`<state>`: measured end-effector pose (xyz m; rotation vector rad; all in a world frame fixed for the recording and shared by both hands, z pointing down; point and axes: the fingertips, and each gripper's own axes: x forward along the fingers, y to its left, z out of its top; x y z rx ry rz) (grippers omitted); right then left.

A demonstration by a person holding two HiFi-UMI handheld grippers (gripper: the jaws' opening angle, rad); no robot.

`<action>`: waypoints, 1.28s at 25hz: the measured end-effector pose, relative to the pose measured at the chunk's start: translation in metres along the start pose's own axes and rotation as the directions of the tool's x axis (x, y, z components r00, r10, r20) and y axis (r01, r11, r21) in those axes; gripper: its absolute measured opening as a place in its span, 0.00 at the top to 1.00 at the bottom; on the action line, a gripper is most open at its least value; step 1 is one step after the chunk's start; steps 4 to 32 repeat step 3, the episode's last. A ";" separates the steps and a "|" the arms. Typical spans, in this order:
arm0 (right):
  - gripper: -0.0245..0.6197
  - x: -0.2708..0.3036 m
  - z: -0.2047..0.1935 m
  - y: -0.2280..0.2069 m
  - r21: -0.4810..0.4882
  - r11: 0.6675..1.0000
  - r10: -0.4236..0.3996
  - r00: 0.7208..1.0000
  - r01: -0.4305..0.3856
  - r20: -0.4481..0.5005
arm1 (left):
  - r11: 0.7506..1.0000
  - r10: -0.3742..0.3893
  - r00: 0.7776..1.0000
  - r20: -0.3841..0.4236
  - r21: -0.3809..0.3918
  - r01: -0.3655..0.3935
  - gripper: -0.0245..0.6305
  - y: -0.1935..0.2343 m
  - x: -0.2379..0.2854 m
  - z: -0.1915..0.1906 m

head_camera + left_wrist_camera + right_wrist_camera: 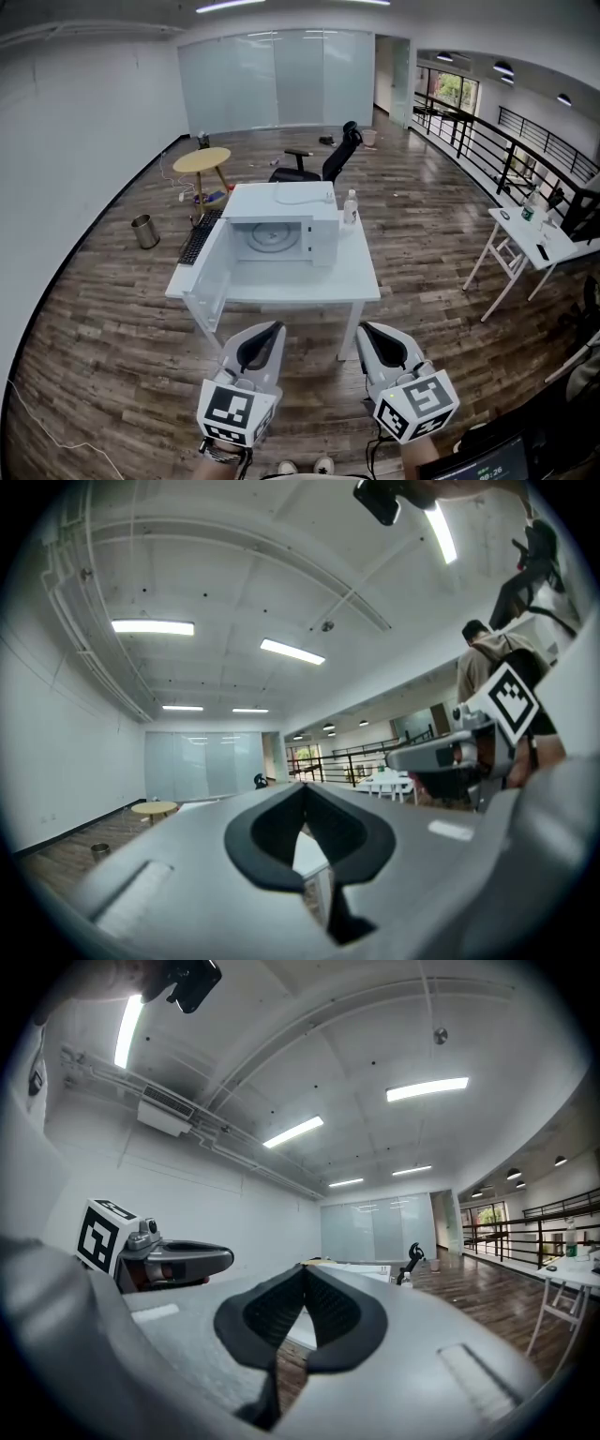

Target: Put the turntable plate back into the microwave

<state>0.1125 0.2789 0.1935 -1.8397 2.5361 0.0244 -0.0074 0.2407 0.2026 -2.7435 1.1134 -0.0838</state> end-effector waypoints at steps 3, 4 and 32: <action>0.96 0.005 0.000 0.001 -0.003 1.000 -0.001 1.000 0.001 0.003 | 1.000 0.001 1.000 -0.001 0.001 -0.001 0.95 0.005 0.002 -0.002; 0.96 0.005 0.000 0.001 -0.003 1.000 -0.001 1.000 0.001 0.003 | 1.000 0.001 1.000 -0.001 0.001 -0.001 0.95 0.005 0.002 -0.002; 0.96 0.005 0.000 0.001 -0.003 1.000 -0.001 1.000 0.001 0.003 | 1.000 0.001 1.000 -0.001 0.001 -0.001 0.95 0.005 0.002 -0.002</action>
